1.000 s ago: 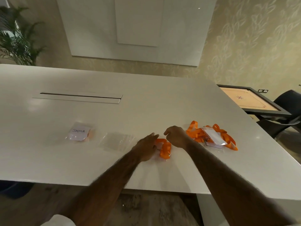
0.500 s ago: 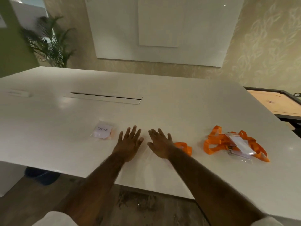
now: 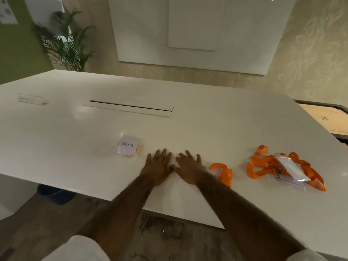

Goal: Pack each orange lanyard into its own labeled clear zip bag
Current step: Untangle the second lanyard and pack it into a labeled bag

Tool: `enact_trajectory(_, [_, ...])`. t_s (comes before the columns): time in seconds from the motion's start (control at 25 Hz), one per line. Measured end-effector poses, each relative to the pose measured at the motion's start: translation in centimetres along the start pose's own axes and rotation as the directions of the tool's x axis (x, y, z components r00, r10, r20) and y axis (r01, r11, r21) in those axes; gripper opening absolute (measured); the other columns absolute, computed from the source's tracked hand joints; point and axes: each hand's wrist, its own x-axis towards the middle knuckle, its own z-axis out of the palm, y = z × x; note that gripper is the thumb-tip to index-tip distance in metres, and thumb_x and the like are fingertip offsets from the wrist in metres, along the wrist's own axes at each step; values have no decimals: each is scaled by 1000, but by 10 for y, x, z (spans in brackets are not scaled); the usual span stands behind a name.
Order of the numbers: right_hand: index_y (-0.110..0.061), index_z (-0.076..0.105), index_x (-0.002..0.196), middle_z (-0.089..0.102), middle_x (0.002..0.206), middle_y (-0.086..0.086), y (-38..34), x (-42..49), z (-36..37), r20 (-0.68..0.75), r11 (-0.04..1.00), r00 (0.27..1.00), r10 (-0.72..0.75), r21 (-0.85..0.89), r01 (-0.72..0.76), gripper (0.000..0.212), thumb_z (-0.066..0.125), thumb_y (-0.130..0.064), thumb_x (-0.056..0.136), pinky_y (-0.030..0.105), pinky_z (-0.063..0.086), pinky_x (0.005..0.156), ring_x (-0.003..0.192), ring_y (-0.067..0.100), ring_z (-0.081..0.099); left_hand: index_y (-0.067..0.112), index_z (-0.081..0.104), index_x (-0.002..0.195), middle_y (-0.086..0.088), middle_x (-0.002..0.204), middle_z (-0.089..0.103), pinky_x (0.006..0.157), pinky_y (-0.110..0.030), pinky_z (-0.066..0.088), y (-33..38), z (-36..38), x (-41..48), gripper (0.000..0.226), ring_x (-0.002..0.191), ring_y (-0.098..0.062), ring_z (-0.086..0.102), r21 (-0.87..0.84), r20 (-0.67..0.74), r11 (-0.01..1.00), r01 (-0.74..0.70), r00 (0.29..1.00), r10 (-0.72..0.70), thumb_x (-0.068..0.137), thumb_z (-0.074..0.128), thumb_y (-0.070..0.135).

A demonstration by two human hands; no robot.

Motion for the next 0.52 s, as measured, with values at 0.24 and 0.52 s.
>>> enact_trajectory(0.24, [-19,65,118,60,126,3,-6,1,-10,-217,998,975,40,64,-27,27,48,-14,98,46,35,108,124,26,51,24,-4,161,-3,169,-12,124,-49,-7,-3,1,6,64,155,-25,-13,-41,6,999,1,1000,-1,106,11,52])
enact_trajectory(0.52, [-13,62,120,57,125,6,-4,5,-10,-214,990,971,103,114,-80,30,50,-26,97,44,40,99,118,27,51,24,-8,160,-2,168,-16,124,-51,-7,-6,0,9,63,154,-24,-15,-17,26,1000,8,1000,-7,106,11,51])
